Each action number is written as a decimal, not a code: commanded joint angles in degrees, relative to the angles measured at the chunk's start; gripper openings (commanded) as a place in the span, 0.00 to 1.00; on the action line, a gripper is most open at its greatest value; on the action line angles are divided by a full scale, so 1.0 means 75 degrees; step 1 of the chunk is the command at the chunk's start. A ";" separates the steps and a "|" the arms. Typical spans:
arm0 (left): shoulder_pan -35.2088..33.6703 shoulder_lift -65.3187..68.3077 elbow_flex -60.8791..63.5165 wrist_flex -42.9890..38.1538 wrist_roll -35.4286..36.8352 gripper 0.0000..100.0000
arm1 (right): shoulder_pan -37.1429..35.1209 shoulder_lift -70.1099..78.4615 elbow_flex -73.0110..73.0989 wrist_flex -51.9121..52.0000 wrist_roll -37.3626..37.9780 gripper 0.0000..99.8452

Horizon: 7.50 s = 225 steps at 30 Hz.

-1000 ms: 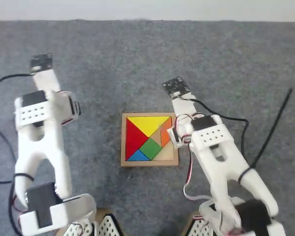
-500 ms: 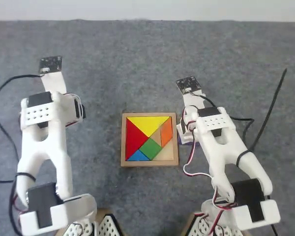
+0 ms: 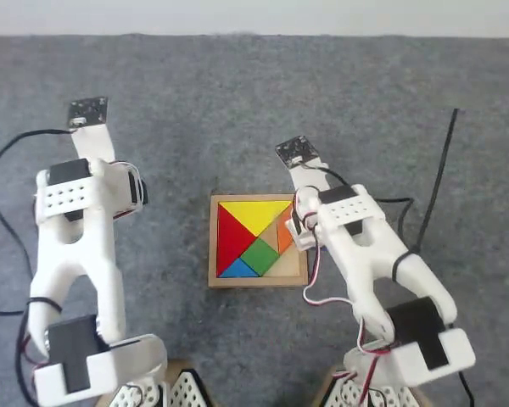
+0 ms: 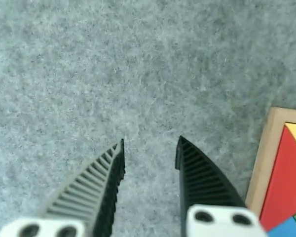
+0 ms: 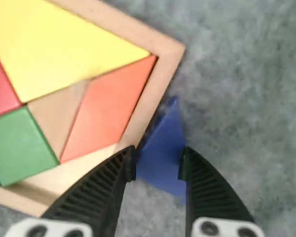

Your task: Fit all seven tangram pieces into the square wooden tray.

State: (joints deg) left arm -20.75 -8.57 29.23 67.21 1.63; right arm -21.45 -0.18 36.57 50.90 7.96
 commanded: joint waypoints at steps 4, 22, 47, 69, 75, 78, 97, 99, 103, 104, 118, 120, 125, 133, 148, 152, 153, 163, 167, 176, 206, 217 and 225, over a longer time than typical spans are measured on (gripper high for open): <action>0.0012 -0.0223 -0.0076 -0.0129 -0.0070 0.17 | 0.0486 0.0697 -0.0750 0.0334 0.0082 0.15; 0.0012 -0.0223 -0.0076 -0.0164 -0.0070 0.17 | 0.1987 0.0123 -0.1067 0.1049 0.0281 0.01; 0.0012 -0.0223 0.0064 -0.0188 -0.0082 0.17 | 0.2221 -0.3909 0.2930 0.2221 0.2673 0.01; 0.0012 -0.0223 0.0076 -0.0152 -0.0082 0.17 | 0.3651 -0.1084 0.0926 0.1061 0.3516 0.01; 0.0012 -0.0223 0.0076 -0.0164 -0.0082 0.17 | 0.4413 0.0463 -0.0926 0.1248 0.3950 0.01; 0.0012 -0.0223 0.0076 -0.0164 -0.0082 0.17 | 0.4378 0.1471 -0.2297 0.1881 0.3915 0.01; 0.0012 -0.0211 0.0076 -0.0176 -0.0082 0.17 | 0.1811 -0.3065 0.0328 0.2116 0.0152 0.01; 0.0012 -0.0211 0.0076 -0.0176 -0.0082 0.17 | 0.1260 -0.3264 0.0821 0.2139 -0.0141 0.01; 0.0000 -0.0164 0.0088 -0.0129 -0.0082 0.17 | 0.1178 -0.3300 0.1207 0.2350 -0.0117 0.01; 0.0000 -0.0164 0.0088 -0.0129 -0.0082 0.17 | 0.1518 -0.3323 0.1231 0.2350 -0.0035 0.01; 0.0000 -0.0223 0.0193 -0.0258 -0.0082 0.17 | 0.3475 -0.3206 0.1864 0.2327 0.1969 0.01; 0.0000 -0.0223 0.0193 -0.0246 -0.0082 0.17 | 0.3194 -0.2925 0.2004 0.2081 0.1946 0.01; 0.0000 -0.0223 0.0217 -0.0270 -0.0082 0.17 | 0.2866 -0.1565 0.1782 0.1248 0.1371 0.01; 0.0000 -0.0223 0.0217 -0.0281 -0.0082 0.17 | 0.2878 0.0006 0.0047 0.1119 0.1254 0.01; 0.0012 -0.0223 0.0205 -0.0281 -0.0094 0.17 | 0.3089 0.1705 -0.4149 0.3206 0.1207 0.01; 0.0012 -0.0223 0.0205 -0.0281 -0.0094 0.17 | 0.3018 0.1459 -0.4208 0.3229 0.1207 0.01; 0.0012 -0.0223 0.0205 -0.0281 -0.0094 0.17 | 0.2925 0.1553 -0.4173 0.3159 0.1207 0.01; 0.0047 -0.0223 0.0217 -0.0281 -0.0094 0.17 | 0.2092 0.1612 -0.4173 0.2925 -0.2590 0.02; 0.0047 -0.0223 0.0229 -0.0281 -0.0094 0.17 | 0.1354 0.1037 -0.4114 0.3007 -0.5615 0.15; 0.0012 -0.0223 0.0229 -0.0281 -0.0305 0.17 | 0.0838 0.1366 -0.2825 0.1752 -0.8897 0.35; 0.0012 -0.0223 0.0240 -0.0293 -0.0328 0.17 | 0.2479 0.2760 -0.4009 0.3147 -0.1160 0.04; 0.0000 -0.0223 0.0240 -0.0293 -0.0328 0.17 | 0.0287 -0.2198 -0.0961 0.2948 -0.1336 0.02; 0.0000 -0.0211 0.0252 -0.0281 -0.0328 0.17 | 0.1084 -0.2796 0.0152 0.2327 -0.1266 0.18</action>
State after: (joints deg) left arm -20.75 -8.57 31.34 66.51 -0.22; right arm -16.00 -19.96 37.80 69.54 -1.10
